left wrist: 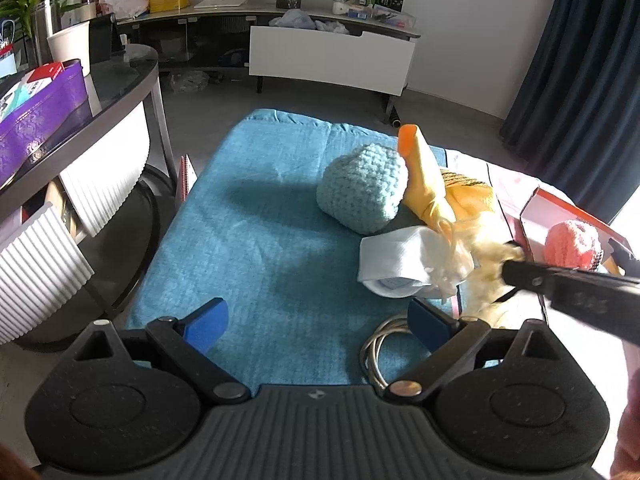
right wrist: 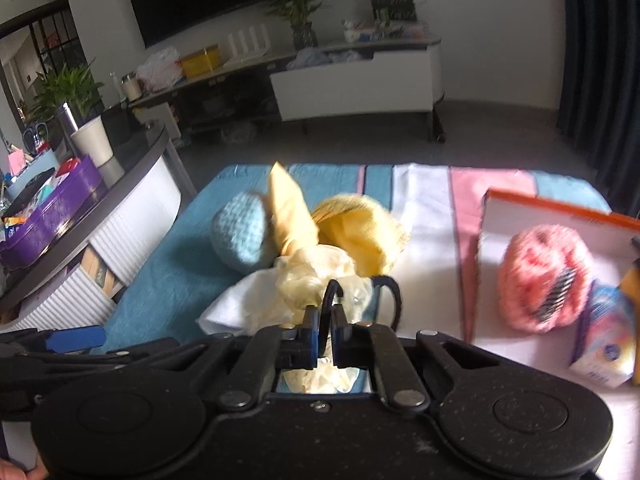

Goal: Organize soft objects
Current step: 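Grasp the cream scrunchie with the right gripper while the left gripper grasps the white face mask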

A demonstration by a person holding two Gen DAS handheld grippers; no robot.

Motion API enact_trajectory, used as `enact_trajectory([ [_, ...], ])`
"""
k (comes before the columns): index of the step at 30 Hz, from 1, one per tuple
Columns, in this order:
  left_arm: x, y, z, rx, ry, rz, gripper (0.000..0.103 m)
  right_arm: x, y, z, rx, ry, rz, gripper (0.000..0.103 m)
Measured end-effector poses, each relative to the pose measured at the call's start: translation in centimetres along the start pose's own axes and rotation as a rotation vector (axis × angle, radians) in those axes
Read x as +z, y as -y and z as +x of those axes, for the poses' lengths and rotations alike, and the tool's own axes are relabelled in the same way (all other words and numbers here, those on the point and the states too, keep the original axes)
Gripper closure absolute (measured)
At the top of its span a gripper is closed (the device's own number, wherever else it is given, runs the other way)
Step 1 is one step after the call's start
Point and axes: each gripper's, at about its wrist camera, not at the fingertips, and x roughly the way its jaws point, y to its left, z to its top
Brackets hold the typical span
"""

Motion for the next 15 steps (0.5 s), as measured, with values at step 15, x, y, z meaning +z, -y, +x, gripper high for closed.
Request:
enact_trajectory([
  [15,1.3,3.4,2.6,-0.071,0.005,0.067,0.0,0.0,3.2,-4.5,-0.055,0.09,0.021,0.097],
])
